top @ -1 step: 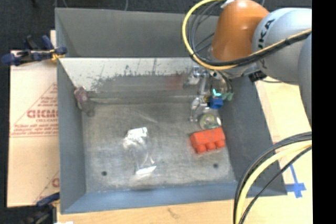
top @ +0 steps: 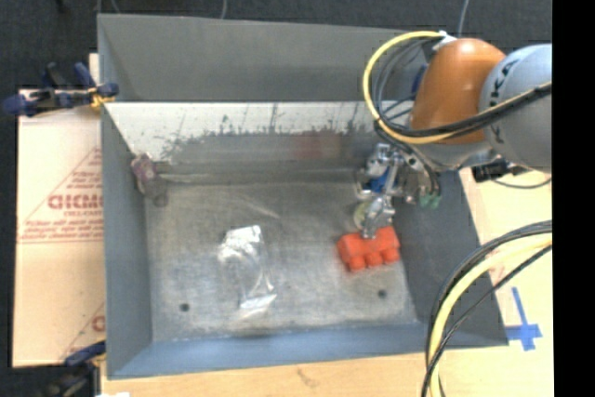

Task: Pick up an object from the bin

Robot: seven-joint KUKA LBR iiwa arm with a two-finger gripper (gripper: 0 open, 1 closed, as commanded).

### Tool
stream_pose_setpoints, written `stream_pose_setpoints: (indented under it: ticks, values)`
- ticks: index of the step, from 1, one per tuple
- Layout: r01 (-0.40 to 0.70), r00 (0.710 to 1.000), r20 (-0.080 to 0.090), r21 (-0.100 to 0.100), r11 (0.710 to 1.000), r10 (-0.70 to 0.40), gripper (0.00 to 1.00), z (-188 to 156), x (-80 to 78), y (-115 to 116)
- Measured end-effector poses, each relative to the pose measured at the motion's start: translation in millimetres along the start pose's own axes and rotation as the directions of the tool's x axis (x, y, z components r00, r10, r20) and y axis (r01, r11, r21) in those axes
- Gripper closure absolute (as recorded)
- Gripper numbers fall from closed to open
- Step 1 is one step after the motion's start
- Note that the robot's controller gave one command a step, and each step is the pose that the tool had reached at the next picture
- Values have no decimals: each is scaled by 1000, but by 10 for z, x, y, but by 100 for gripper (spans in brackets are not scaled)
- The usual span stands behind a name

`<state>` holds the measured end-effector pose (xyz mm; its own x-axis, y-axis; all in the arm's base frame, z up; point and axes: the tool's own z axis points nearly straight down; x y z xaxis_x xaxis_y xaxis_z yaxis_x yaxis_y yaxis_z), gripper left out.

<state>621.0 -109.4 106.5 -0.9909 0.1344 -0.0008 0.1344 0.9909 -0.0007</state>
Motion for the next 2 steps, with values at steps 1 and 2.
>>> stream_pose_setpoints:
  ticks: [1,2]
  values:
    - [-67,998,5,-1,998,67,0,181,525,-180]
    - [-69,997,28,1,998,69,100,172,495,-198]
